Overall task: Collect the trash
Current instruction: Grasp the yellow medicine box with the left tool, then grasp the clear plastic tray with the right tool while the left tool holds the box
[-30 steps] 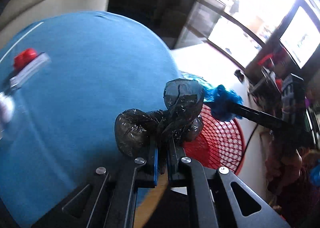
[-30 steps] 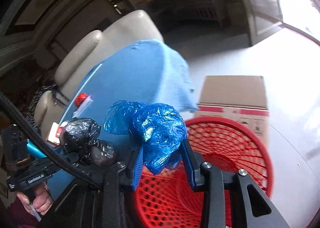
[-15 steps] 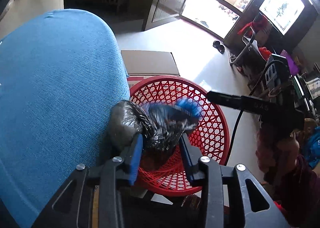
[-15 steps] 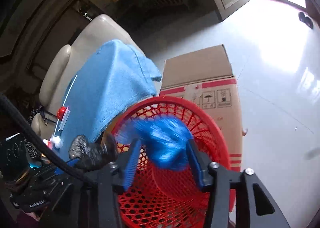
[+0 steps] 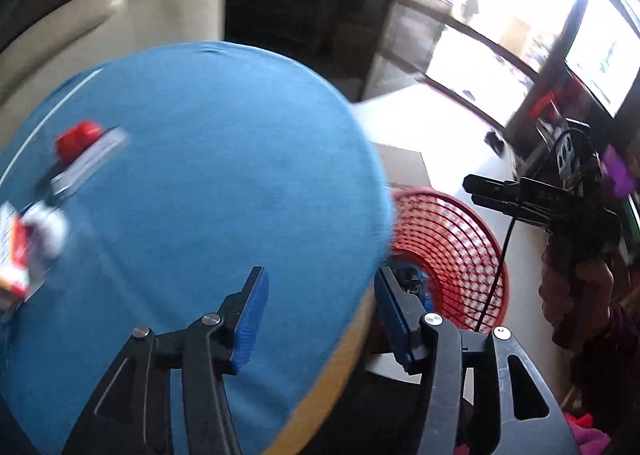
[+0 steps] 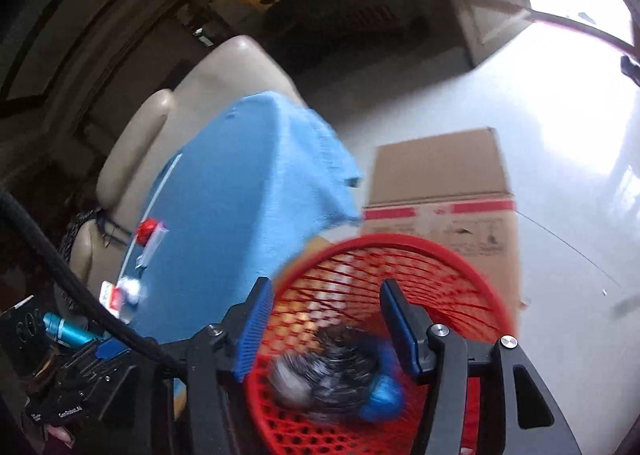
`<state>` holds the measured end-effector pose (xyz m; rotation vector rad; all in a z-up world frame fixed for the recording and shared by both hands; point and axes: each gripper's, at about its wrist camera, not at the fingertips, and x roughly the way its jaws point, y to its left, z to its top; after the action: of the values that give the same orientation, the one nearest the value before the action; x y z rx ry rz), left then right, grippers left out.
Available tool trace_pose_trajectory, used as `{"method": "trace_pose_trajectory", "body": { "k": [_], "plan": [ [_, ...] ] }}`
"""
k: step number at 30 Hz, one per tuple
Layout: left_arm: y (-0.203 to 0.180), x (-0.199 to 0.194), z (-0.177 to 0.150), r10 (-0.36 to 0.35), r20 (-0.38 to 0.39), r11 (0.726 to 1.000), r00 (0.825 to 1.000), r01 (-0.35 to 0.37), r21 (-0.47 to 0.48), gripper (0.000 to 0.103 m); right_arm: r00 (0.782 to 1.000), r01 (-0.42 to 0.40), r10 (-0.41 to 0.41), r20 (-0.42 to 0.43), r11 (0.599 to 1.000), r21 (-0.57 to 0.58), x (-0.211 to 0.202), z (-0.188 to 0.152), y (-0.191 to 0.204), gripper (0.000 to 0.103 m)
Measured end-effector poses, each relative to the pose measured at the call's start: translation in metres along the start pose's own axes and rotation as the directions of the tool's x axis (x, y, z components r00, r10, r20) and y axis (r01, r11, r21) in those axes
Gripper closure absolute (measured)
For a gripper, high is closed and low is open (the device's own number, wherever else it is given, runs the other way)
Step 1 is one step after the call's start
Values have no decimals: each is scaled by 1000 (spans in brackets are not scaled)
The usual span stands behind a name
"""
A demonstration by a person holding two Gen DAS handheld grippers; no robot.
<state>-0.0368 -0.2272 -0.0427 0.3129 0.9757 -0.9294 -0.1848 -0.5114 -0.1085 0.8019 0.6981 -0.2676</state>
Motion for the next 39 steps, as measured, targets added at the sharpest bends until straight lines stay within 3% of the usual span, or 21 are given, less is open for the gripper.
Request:
{"method": "trace_pose_trajectory", "body": {
  "k": [4, 7, 10, 13, 16, 18, 23, 26, 29, 30, 31, 35, 39],
  "plan": [
    [48, -29, -14, 108, 52, 989, 993, -102, -111, 42, 998, -66, 63, -30, 993, -94, 23, 8, 56, 44],
    [94, -53, -26, 205, 67, 956, 976, -186, -225, 41, 991, -117, 106, -76, 981, -153, 44, 6, 97, 44],
    [143, -77, -35, 313, 66, 899, 948, -273, -342, 37, 983, -163, 141, -120, 966, -200, 63, -1, 134, 44],
    [189, -98, -40, 405, 60, 821, 912, -334, -463, 33, 971, -211, 177, -161, 952, -224, 78, -11, 162, 44],
    [218, -104, -35, 439, 54, 759, 897, -338, -557, 30, 960, -243, 193, -203, 935, -257, 90, -25, 188, 44],
    [228, -101, -30, 434, 51, 742, 900, -324, -587, 30, 955, -254, 197, -222, 929, -269, 94, -33, 198, 44],
    [234, -68, -9, 424, 0, 743, 905, -348, -572, 28, 953, -250, 185, -238, 926, -281, 98, -39, 207, 44],
    [236, -51, -6, 434, -50, 741, 899, -388, -547, 28, 956, -239, 173, -238, 929, -284, 101, -36, 213, 44],
    [240, -46, -10, 444, -51, 733, 894, -396, -553, 28, 953, -251, 180, -242, 920, -303, 106, -29, 221, 44],
    [241, -46, -12, 447, -48, 731, 893, -395, -556, 32, 951, -256, 180, -251, 914, -314, 114, -25, 229, 44],
    [243, -47, -13, 435, -34, 738, 900, -378, -559, 54, 946, -267, 186, -264, 910, -317, 122, -22, 236, 44],
    [240, -54, -21, 409, -1, 768, 913, -344, -539, 54, 919, -332, 241, -312, 900, -281, 163, -9, 268, 44],
    [234, -71, -37, 381, 30, 782, 924, -305, -544, 54, 901, -367, 265, -343, 888, -277, 201, -3, 304, 44]
  ]
}}
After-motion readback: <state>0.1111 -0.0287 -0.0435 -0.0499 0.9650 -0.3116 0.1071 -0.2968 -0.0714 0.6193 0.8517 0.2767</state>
